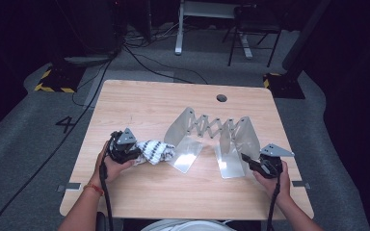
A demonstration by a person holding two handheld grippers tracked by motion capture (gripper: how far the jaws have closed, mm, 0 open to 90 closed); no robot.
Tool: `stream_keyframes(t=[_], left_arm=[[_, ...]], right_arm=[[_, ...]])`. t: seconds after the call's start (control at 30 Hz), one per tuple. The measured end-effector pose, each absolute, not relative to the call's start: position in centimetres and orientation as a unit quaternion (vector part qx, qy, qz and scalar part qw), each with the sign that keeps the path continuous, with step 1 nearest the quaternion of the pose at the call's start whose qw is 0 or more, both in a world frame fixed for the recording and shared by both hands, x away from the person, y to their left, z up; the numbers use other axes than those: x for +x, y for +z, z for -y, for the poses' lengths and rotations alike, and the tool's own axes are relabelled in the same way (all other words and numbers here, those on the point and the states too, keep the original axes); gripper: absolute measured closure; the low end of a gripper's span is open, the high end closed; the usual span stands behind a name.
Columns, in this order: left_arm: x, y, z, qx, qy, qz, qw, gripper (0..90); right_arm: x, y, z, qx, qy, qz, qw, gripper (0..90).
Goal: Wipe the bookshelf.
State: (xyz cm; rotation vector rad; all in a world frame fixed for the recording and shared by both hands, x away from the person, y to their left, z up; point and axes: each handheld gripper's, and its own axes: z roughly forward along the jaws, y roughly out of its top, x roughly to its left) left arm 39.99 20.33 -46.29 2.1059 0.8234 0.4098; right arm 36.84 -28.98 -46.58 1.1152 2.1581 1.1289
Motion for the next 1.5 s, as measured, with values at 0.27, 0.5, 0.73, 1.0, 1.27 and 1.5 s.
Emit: stream_keyframes(t=[0.27, 0.5, 0.73, 1.0, 1.27, 1.5], left_arm=[[41.2, -45.0, -19.2, 0.801, 0.167, -0.343, 0.461, 77.7], [41.6, -43.7, -17.6, 0.793, 0.165, -0.326, 0.488, 77.5], [41.0, -42.2, -16.6, 0.779, 0.162, -0.284, 0.536, 78.4], [39.5, -41.3, -15.3, 0.776, 0.151, -0.238, 0.564, 78.7], [38.6, -42.7, -13.5, 0.811, 0.154, -0.217, 0.522, 78.8], [39.1, -45.2, -12.2, 0.846, 0.147, -0.215, 0.465, 79.1]], right_arm=[[38.1, -46.5, 29.2, 0.384, 0.409, -0.795, 0.233, 73.1], [39.1, -46.4, 29.5, 0.366, 0.409, -0.804, 0.229, 73.2], [40.5, -46.4, 29.2, 0.345, 0.409, -0.814, 0.228, 73.9], [40.9, -46.5, 28.8, 0.332, 0.42, -0.814, 0.224, 74.9], [40.7, -46.5, 28.3, 0.327, 0.418, -0.816, 0.23, 75.2], [40.4, -46.6, 28.2, 0.317, 0.415, -0.817, 0.244, 74.9]])
